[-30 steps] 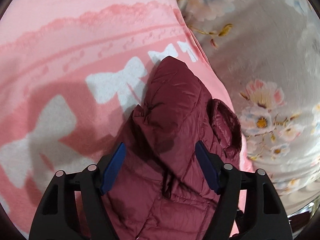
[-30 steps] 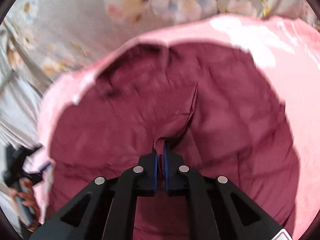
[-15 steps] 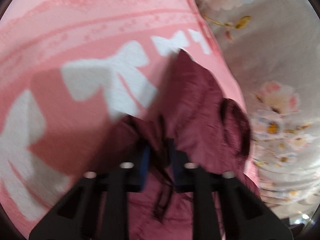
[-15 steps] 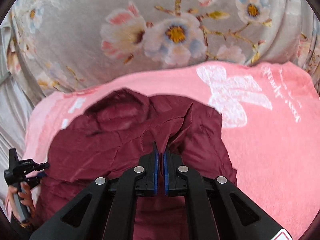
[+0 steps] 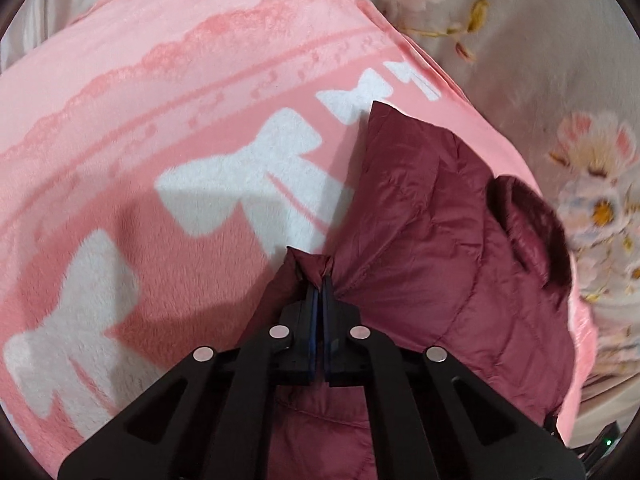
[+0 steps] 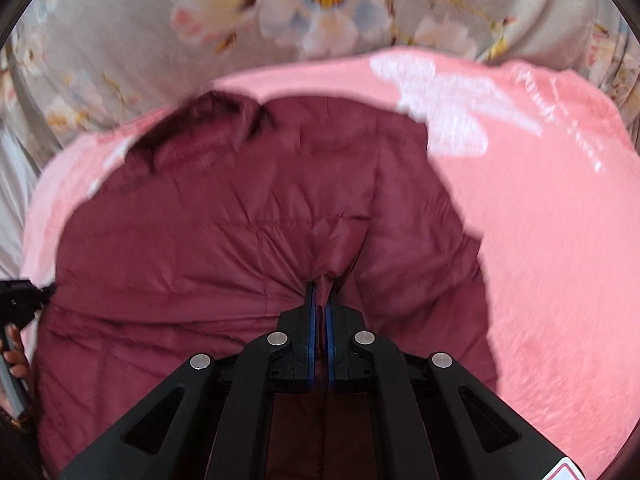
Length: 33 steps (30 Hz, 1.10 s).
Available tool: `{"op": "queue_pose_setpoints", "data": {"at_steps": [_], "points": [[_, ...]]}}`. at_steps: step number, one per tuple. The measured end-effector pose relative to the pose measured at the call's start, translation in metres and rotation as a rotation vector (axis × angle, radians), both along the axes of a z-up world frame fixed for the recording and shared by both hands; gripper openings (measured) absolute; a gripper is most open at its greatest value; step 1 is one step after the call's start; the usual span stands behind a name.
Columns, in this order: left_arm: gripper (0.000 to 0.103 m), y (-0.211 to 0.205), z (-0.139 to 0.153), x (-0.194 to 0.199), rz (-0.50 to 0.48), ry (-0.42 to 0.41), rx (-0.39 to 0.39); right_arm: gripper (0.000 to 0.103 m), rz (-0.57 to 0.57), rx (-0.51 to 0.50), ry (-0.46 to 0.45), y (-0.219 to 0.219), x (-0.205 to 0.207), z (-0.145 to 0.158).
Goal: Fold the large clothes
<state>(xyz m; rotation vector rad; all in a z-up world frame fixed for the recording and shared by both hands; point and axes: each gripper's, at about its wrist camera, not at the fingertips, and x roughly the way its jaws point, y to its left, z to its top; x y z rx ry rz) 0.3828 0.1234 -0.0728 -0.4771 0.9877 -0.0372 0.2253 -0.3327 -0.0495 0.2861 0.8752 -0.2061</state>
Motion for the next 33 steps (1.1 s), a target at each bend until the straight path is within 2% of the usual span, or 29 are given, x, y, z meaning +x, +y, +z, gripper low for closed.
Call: {"op": "queue_pose_setpoints", "data": {"at_steps": [3, 6, 10, 13, 14, 15, 16, 20, 22, 24, 30, 32, 33], "points": [[0.003, -0.013, 0.006, -0.001, -0.045, -0.001, 0.114, 0.008, 0.007, -0.034, 0.022, 0.004, 0.0, 0.001], [0.003, -0.016, 0.025, -0.015, -0.102, 0.003, 0.179, 0.011, -0.028, -0.011, 0.01, 0.003, -0.014, 0.022], [0.006, -0.032, 0.075, -0.029, -0.162, -0.102, 0.208, 0.014, -0.001, -0.056, -0.113, 0.025, -0.024, 0.073], [0.016, -0.064, 0.099, -0.023, -0.218, -0.154, 0.175, 0.014, 0.096, -0.028, -0.161, 0.058, -0.001, 0.095], [0.023, -0.074, 0.1, -0.021, -0.231, -0.156, 0.176, 0.014, 0.131, -0.017, -0.16, 0.07, 0.01, 0.096], [0.031, -0.088, 0.097, -0.017, -0.261, -0.15, 0.176, 0.014, 0.152, -0.019, -0.151, 0.079, 0.02, 0.094], [0.033, -0.102, 0.089, -0.011, -0.291, -0.125, 0.185, 0.014, 0.17, -0.024, -0.135, 0.087, 0.029, 0.09], [0.033, -0.131, 0.037, -0.005, -0.351, -0.025, 0.242, 0.014, 0.238, 0.019, -0.001, 0.112, 0.053, 0.04], [0.033, -0.132, 0.018, -0.009, -0.353, -0.026, 0.258, 0.013, 0.245, 0.019, 0.047, 0.117, 0.053, 0.014], [0.033, -0.133, 0.01, -0.016, -0.357, -0.066, 0.284, 0.012, 0.252, 0.008, 0.045, 0.121, 0.048, -0.002], [0.033, -0.148, 0.005, -0.027, -0.36, -0.135, 0.411, 0.012, 0.258, -0.055, 0.02, 0.13, 0.046, -0.007], [0.033, -0.148, 0.011, -0.026, -0.375, -0.114, 0.415, 0.012, 0.257, -0.024, 0.025, 0.126, 0.044, 0.003], [0.033, -0.144, 0.019, -0.025, -0.388, -0.091, 0.371, 0.012, 0.252, -0.004, 0.008, 0.12, 0.045, 0.011]]}}
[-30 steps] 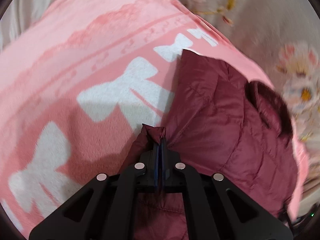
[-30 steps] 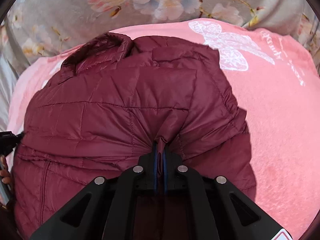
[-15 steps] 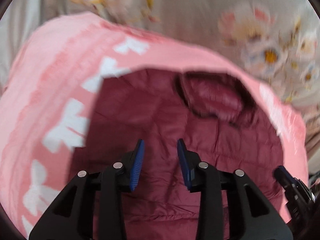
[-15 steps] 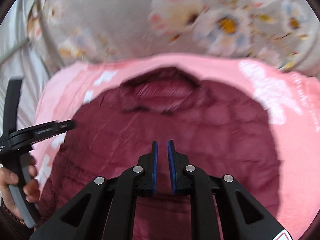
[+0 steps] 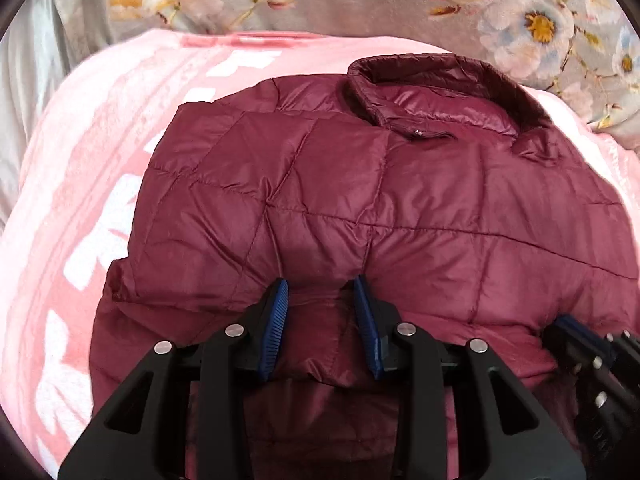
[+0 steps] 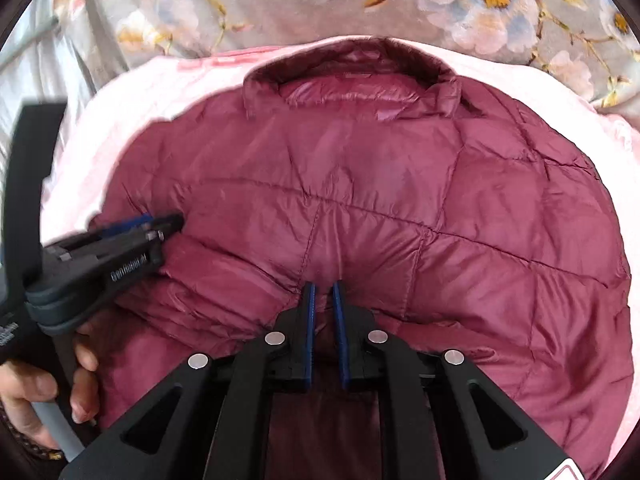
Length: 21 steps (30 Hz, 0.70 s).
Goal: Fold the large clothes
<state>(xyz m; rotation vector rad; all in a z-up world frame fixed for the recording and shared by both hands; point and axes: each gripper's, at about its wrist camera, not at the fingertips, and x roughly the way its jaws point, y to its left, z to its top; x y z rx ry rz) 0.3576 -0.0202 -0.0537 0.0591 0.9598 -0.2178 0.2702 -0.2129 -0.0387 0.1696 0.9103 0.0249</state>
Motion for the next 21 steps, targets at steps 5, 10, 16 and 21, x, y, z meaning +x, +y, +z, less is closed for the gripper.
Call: {"op": "queue_pose_setpoints", "data": {"at_steps": [5, 10, 16, 21], "points": [[0.039, 0.004, 0.034, 0.012, -0.027, 0.03, -0.126, 0.013, -0.143, 0.006, -0.061, -0.047, 0.006, 0.029], [0.047, -0.015, 0.011, 0.051, 0.025, 0.1, -0.116, 0.012, -0.196, 0.04, 0.023, -0.072, 0.036, 0.007], [0.047, -0.024, -0.007, 0.046, 0.001, 0.015, -0.058, 0.007, -0.185, 0.045, -0.008, -0.075, 0.032, -0.016], [0.047, -0.028, -0.013, 0.038, -0.003, -0.052, -0.035, 0.007, -0.188, 0.074, -0.032, -0.08, 0.03, -0.021]]}}
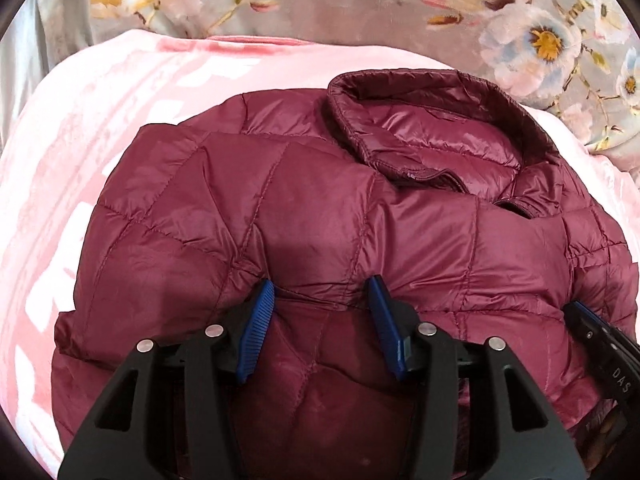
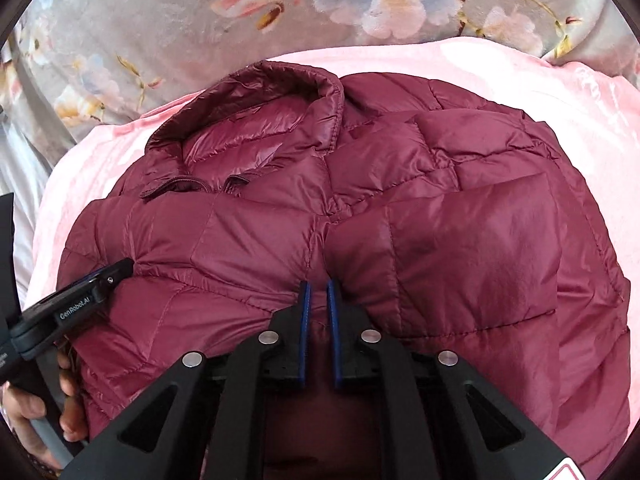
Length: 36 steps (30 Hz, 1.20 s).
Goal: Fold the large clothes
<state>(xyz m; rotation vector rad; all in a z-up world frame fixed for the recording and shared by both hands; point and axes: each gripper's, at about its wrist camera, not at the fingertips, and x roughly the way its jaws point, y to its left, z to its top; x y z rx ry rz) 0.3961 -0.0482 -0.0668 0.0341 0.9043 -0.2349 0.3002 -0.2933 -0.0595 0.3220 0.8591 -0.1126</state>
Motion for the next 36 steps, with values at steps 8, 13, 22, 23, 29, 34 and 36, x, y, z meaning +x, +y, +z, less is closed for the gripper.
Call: {"op": "queue_pose_setpoints", "data": {"at_steps": [8, 13, 22, 23, 29, 34, 36], "points": [[0.051, 0.012, 0.009, -0.002, -0.004, 0.02, -0.072, 0.018, 0.021, 0.048, 0.005, -0.003, 0.003, 0.01], [0.067, 0.037, 0.037, 0.021, 0.008, 0.099, -0.33, 0.081, 0.019, 0.072, -0.154, -0.021, 0.014, 0.06], [0.057, 0.013, 0.022, 0.099, -0.003, 0.31, -0.501, 0.049, 0.043, 0.122, 0.032, -0.027, 0.109, 0.035], [0.046, 0.008, 0.021, 0.101, -0.016, 0.318, -0.495, 0.034, 0.075, 0.128, 0.06, -0.02, 0.118, 0.032], [0.012, 0.001, 0.036, 0.11, -0.056, 0.29, -0.525, 0.006, 0.147, 0.417, -0.088, -0.023, 0.131, 0.062], [0.01, 0.014, 0.032, 0.098, -0.052, 0.233, -0.467, 0.005, 0.103, 0.323, -0.123, -0.033, 0.109, 0.064], [0.009, 0.013, 0.018, 0.096, -0.057, 0.241, -0.417, 0.005, 0.112, 0.241, -0.076, -0.029, 0.101, 0.048]]}}
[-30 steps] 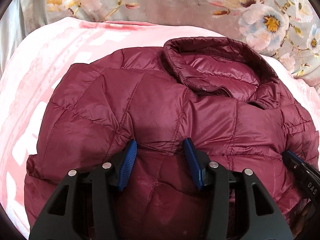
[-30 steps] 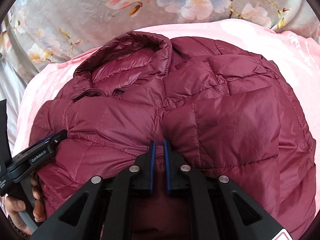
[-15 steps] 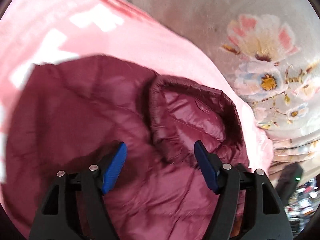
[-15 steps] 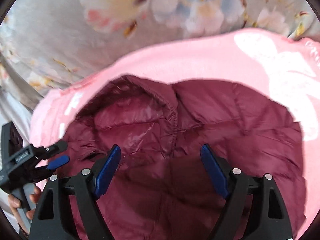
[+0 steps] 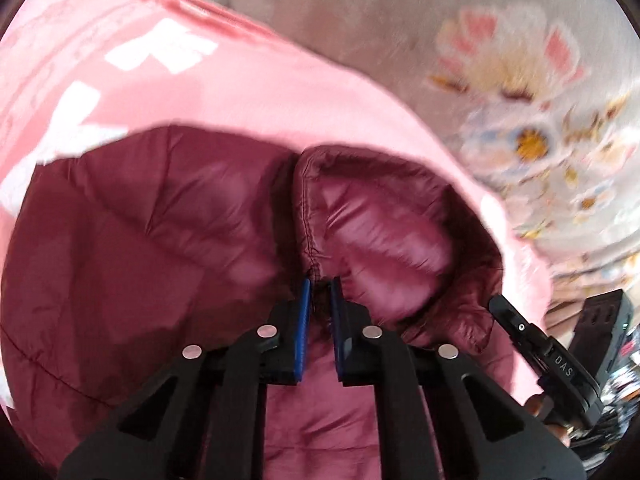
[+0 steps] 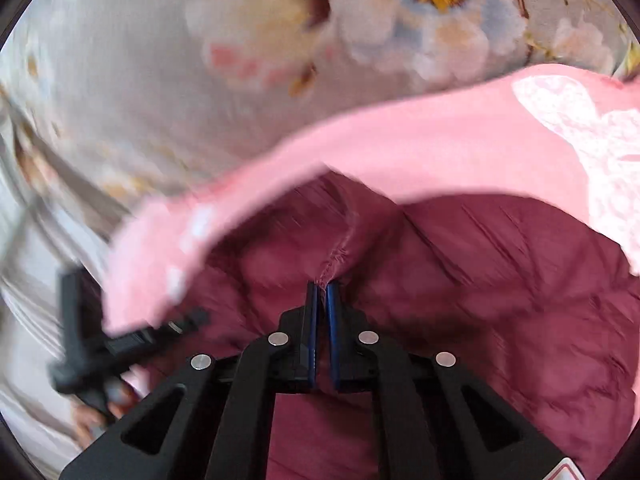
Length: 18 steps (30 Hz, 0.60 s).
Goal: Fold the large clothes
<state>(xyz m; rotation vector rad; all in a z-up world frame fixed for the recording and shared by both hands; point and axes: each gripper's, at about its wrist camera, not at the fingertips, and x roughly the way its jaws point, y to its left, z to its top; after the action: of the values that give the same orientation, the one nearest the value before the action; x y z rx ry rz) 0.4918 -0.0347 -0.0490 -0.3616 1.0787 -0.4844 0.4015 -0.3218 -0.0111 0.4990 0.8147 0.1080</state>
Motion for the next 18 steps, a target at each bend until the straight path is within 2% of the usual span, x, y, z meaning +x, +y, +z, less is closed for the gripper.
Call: {"op": "queue_pose_setpoints", "data": {"at_steps": [3, 6, 8, 11, 14, 15, 18], "points": [[0.009, 0.0, -0.022, -0.005, -0.006, -0.001, 0.025, 0.005, -0.005, -0.068, 0.068, 0.003, -0.007, -0.025], [0.009, -0.001, -0.024, -0.01, -0.016, -0.04, 0.04, 0.002, 0.002, -0.137, 0.098, 0.001, -0.012, -0.04], [0.01, -0.006, -0.023, -0.013, -0.03, -0.07, 0.081, 0.002, 0.003, -0.192, 0.103, 0.006, -0.014, -0.042], [0.011, -0.009, -0.019, -0.018, -0.042, -0.103, 0.143, 0.003, 0.0, -0.296, 0.118, 0.018, -0.018, -0.034], [0.01, -0.003, -0.004, -0.03, -0.042, -0.152, 0.231, 0.008, -0.018, -0.36, 0.137, 0.021, -0.029, -0.024], [0.012, -0.001, 0.003, -0.032, -0.045, -0.17, 0.238, 0.012, -0.027, -0.359, 0.138, 0.018, -0.03, -0.02], [0.022, 0.008, 0.03, -0.027, -0.011, -0.208, 0.222, 0.012, -0.066, -0.282, 0.085, 0.005, -0.035, 0.004]]}}
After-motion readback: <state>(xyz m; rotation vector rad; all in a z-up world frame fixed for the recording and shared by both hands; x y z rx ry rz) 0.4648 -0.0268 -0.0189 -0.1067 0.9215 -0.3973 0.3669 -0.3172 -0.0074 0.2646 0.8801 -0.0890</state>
